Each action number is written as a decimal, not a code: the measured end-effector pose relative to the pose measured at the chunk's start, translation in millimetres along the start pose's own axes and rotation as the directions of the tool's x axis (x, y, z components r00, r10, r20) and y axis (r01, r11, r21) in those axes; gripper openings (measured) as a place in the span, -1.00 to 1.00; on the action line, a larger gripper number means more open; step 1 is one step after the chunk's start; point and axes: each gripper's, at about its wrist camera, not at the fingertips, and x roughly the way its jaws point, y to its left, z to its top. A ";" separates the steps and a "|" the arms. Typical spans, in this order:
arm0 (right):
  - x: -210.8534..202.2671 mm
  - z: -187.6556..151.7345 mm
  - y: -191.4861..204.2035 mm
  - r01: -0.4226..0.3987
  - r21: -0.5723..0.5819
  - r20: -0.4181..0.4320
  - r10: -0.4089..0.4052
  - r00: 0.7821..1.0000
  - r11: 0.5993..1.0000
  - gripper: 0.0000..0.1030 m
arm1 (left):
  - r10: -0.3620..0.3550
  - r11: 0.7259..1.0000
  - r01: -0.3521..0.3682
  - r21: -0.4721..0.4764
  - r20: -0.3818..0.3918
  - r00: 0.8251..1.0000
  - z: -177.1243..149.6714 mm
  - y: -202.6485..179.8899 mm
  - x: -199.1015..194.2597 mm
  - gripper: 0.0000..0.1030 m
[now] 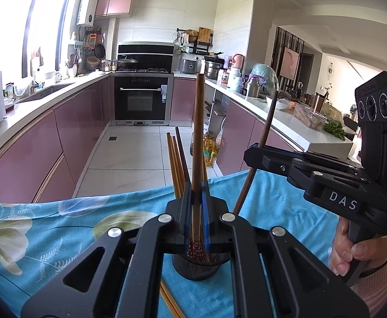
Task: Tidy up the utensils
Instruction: 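Lower the chopsticks into the mesh cup with both tools, then open both tools and withdraw them toward the last chopstick pair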
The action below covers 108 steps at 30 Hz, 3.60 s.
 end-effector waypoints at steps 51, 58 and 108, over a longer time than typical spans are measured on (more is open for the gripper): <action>4.6 -41.3 7.4 -0.047 0.024 -0.075 0.049 0.996 0.999 -0.12 | 0.105 0.994 -0.106 -0.028 -0.059 0.993 -58.8 26.4 25.0 0.00; -5.2 -65.1 23.6 -0.095 0.013 -0.102 0.096 0.990 0.995 0.12 | 0.168 0.985 -0.170 -0.026 -0.045 0.985 -79.1 29.6 -2.5 0.48; 58.3 -166.7 59.3 -0.092 0.026 -0.470 0.094 0.877 0.995 -0.53 | 0.112 0.993 -0.115 0.006 -0.298 0.948 -189.7 39.9 -4.7 0.40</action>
